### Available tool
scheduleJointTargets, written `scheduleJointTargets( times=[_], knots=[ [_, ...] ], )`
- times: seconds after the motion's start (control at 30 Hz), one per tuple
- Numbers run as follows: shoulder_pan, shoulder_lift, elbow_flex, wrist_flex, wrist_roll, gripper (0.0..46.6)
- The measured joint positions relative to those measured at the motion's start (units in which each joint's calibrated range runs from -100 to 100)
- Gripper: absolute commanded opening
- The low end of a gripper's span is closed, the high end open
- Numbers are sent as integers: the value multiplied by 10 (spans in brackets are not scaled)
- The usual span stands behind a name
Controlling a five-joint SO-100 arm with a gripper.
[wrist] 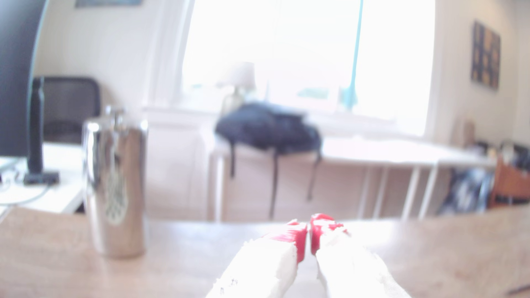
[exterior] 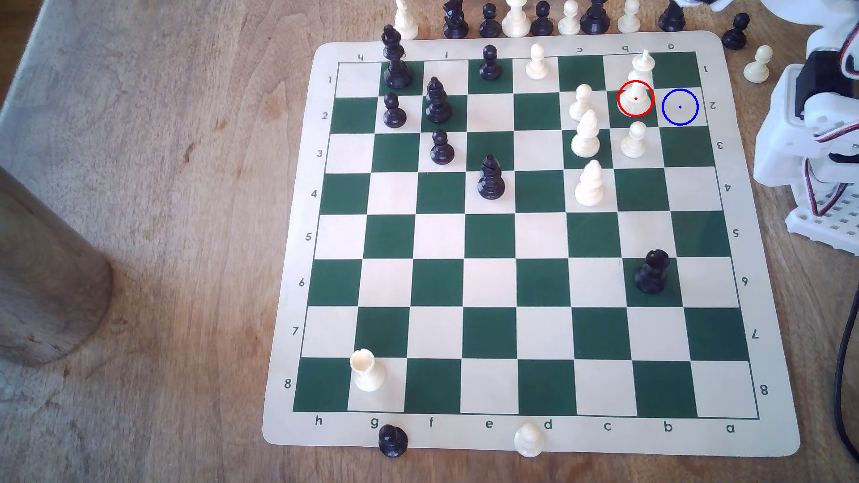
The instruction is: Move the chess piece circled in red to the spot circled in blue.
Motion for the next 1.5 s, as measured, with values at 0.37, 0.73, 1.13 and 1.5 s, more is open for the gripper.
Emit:
scheduleJointTargets(
  times=[0.37, 0.73, 1.13, 1.5],
  knots=[
    [66, 230, -380, 596, -124, 48],
    [72, 385, -410, 756, -165, 112],
    [98, 433, -305, 722, -183, 156],
    [111, 447, -202, 614, -183, 141]
  ],
)
